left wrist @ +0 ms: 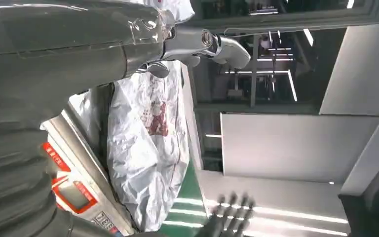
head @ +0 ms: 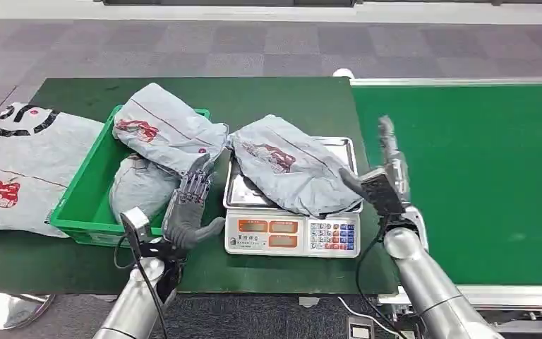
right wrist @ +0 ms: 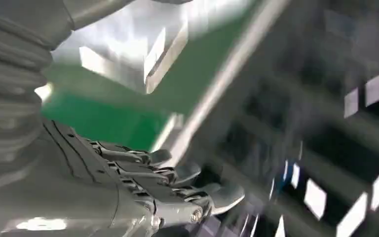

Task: Moved the parcel from conveyor to table for the left to box.

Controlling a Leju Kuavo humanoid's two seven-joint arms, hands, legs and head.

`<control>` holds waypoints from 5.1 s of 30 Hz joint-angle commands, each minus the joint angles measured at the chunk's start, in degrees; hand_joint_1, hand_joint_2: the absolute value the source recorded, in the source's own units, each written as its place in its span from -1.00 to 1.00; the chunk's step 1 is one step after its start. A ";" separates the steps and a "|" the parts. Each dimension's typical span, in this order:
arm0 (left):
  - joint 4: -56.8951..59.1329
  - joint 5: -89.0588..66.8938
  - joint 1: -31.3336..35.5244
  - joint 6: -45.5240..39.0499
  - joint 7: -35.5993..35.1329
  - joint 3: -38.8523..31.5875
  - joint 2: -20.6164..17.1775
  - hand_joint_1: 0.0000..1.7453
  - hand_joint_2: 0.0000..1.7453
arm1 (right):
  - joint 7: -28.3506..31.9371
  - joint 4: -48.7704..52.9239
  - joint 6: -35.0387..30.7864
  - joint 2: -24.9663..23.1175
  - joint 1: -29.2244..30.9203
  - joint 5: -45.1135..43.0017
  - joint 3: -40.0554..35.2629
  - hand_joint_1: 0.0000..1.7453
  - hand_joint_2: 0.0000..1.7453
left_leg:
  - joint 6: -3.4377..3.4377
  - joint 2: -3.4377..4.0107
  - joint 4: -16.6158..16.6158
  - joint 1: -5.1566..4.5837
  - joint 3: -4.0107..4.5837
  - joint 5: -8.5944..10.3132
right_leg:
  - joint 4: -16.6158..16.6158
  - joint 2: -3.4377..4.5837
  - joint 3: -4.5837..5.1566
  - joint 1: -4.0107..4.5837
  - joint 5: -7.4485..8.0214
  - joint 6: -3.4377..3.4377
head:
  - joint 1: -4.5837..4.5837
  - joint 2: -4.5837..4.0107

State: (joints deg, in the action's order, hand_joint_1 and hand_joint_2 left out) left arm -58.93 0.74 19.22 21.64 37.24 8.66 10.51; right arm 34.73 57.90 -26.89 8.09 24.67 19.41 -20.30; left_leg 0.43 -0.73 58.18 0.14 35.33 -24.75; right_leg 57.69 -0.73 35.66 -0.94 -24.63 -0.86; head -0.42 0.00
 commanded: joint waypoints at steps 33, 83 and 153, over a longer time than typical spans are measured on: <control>39.94 -17.34 33.37 -19.97 -14.61 33.71 9.49 -1.00 1.00 | 5.27 -6.56 -4.39 -6.94 -10.75 -13.07 16.19 -1.00 1.00 | -0.11 0.16 0.00 0.02 -0.35 -0.27 | -0.19 0.10 -0.42 0.03 -0.16 -0.01 | -0.02 0.00; 42.39 -17.09 33.74 -11.47 -34.81 50.11 9.49 1.00 1.00 | 5.27 -9.83 -4.81 -6.61 -9.97 -13.84 18.87 -1.00 1.00 | -0.13 0.51 -0.12 -0.06 -0.58 -0.33 | -0.18 0.44 -0.47 -0.04 -0.11 -0.02 | 0.00 0.00; -5.79 -26.33 19.38 -60.66 2.76 23.16 -0.60 1.00 1.00 | 5.27 -8.79 -3.69 -5.63 -10.32 -14.41 17.11 -1.00 1.00 | -0.10 0.67 -0.09 -0.08 -0.50 -0.42 | -0.10 0.67 -0.33 -0.07 -0.18 -0.02 | 0.00 0.00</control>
State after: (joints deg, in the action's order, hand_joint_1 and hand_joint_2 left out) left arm -67.48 -9.18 37.24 -22.95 37.20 33.92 13.24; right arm 40.06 51.32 -30.29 1.92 13.01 5.66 -1.84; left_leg 0.32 -0.27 58.17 0.06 35.03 -25.12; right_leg 57.68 -0.27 35.46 -1.01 -24.83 -0.94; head -0.42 0.00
